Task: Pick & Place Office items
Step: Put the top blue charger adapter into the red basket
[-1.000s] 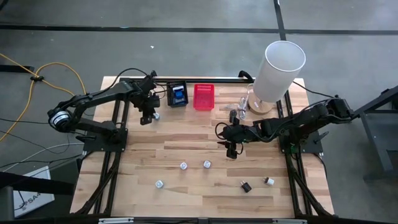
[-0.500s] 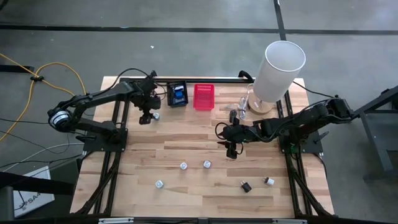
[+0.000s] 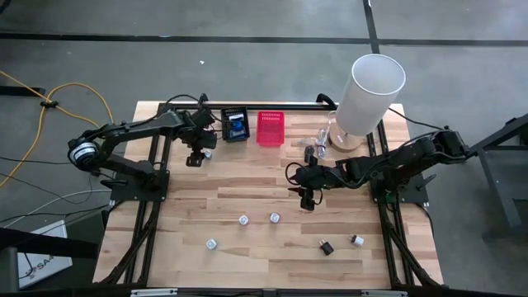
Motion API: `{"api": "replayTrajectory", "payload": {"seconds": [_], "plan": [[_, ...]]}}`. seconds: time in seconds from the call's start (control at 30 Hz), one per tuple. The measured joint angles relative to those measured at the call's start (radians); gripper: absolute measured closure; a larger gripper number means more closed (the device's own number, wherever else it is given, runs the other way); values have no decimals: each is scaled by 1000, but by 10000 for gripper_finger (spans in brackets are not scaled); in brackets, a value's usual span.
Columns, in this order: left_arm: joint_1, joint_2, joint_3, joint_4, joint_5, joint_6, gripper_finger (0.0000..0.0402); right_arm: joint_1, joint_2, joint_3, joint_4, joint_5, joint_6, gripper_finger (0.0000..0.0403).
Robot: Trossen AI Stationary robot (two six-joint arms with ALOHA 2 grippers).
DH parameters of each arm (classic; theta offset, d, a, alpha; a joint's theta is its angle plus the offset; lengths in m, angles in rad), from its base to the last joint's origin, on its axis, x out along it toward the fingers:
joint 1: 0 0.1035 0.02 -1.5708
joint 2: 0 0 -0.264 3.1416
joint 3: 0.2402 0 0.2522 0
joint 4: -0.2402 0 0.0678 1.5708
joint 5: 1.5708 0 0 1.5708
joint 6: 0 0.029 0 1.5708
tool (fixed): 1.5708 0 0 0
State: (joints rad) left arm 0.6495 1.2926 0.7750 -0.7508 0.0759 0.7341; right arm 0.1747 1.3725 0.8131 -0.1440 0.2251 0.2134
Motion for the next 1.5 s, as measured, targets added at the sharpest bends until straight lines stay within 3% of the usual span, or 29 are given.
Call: {"api": "replayTrajectory", "payload": {"seconds": [0.7, 1.3, 1.5], "plan": [[1, 124, 0, 23, -3, 9, 158, 0, 0, 0, 6, 0, 0, 243], [-16, 126, 0, 41, 1, 9, 159, 0, 0, 0, 6, 0, 0, 243], [-18, 126, 0, 41, 1, 3, 194, 0, 0, 0, 5, 0, 0, 243]]}}
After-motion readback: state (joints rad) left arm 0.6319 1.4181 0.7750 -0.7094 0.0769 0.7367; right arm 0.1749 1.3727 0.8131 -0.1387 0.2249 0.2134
